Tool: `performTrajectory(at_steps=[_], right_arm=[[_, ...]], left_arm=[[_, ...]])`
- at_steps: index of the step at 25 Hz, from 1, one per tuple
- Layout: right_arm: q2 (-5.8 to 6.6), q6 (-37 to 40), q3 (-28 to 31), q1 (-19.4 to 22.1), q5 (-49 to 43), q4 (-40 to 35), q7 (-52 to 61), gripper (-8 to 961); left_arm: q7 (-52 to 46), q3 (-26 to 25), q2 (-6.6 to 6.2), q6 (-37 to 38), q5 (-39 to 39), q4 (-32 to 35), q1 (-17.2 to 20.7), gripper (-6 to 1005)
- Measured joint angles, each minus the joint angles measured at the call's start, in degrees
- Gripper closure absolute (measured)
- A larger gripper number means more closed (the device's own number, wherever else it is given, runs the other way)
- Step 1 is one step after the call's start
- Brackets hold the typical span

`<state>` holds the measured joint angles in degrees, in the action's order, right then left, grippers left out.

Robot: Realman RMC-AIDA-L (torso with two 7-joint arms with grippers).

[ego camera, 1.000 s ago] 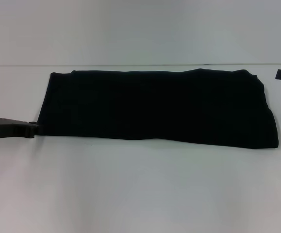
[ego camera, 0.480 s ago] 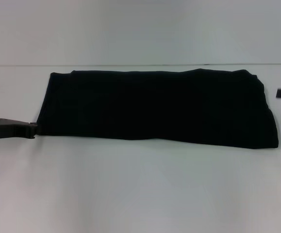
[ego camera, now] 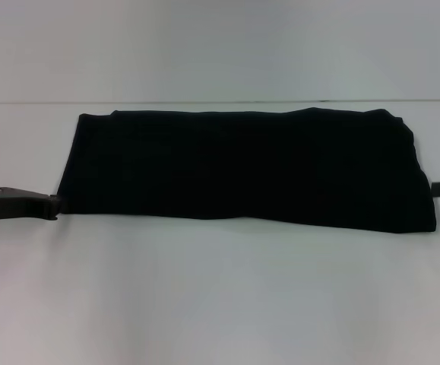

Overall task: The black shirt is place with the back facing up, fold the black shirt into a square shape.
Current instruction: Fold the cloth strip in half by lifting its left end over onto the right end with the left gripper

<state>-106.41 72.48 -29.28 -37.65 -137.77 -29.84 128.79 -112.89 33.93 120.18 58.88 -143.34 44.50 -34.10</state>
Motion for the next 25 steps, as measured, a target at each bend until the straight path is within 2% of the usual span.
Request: performTrajectory(at_steps=[3, 12, 25], right_arm=[[-0.08, -0.35, -0.50, -0.08, -0.05, 0.57, 0.01, 426], [-1.43, -4.30, -1.41, -1.34, -0.78, 2.50, 0.64, 449], [-1.78, -7.18, -1.84, -1.43, -1.36, 3.04, 1.55, 531]], left_arm=[[-0.02, -0.01, 0.01, -0.19, -0.04, -0.04, -0.08, 984], [-0.05, -0.01, -0.13, -0.34, -0.04, -0.12, -0.26, 983], [-0.05, -0.01, -0.16, -0.35, -0.10, -0.12, -0.27, 983]])
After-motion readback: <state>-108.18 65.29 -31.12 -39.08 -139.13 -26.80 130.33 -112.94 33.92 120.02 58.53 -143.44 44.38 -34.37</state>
